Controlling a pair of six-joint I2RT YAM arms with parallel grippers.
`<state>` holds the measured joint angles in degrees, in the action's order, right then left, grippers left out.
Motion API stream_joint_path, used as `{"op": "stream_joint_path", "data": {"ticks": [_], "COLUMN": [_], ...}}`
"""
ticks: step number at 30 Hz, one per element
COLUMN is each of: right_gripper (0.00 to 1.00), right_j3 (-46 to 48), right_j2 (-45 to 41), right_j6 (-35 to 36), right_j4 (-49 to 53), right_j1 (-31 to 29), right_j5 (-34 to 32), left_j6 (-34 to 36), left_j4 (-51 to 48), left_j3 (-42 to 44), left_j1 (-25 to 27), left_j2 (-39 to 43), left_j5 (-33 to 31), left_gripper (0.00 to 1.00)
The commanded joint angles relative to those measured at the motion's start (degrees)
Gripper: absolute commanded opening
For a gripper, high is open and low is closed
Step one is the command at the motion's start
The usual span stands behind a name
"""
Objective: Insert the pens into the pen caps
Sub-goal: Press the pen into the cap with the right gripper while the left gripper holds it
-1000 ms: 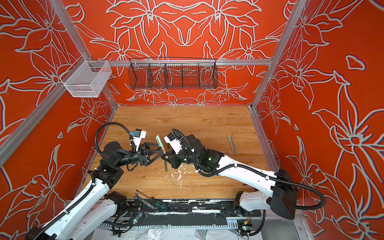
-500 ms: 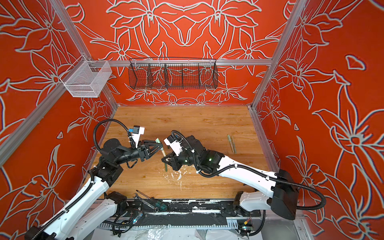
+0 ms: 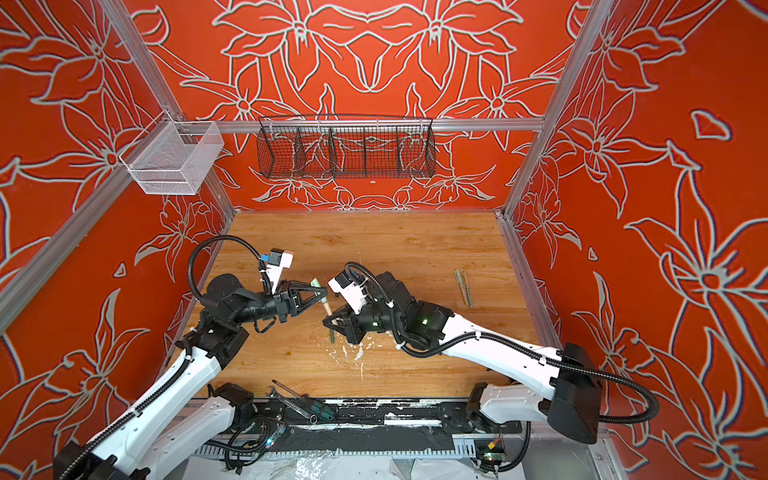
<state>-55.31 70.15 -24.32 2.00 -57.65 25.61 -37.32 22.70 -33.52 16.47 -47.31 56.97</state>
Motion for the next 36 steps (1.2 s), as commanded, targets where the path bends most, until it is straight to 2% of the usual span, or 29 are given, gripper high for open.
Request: {"op": "stream_joint_path", "data": {"ticks": [1,7,18,36], "right_gripper": [0.00,0.00,0.00,0.00], "right_j3": [-1.56,-2.00,-8.56,-19.76], "right_j2": [-3.53,-6.27,-5.29,-2.65], "right_j6": [-1.88,-1.27,1.41,8.16], "right_j4": [-4.72,-5.43,-3.61,-0.77], "right_j1": [0.17,0.25,1.00,3.73], "right_j5": [1.00,-0.90,2.12,5.09], "left_j6": [0.33,4.07,9.13,8.82], "left_j4": [3.02,-1.40,-6.85,-5.78], "left_j3": [1.91,1.39,1.03,1.40], "left_j1": [0.48,3.37,8.79,11.15], "left_j2": [0.32,1.11,0.99,-1.02], "left_j5": [4.12,3.50,2.34,3.31], "left_gripper": [0.00,0.00,0.00,0.00]}}
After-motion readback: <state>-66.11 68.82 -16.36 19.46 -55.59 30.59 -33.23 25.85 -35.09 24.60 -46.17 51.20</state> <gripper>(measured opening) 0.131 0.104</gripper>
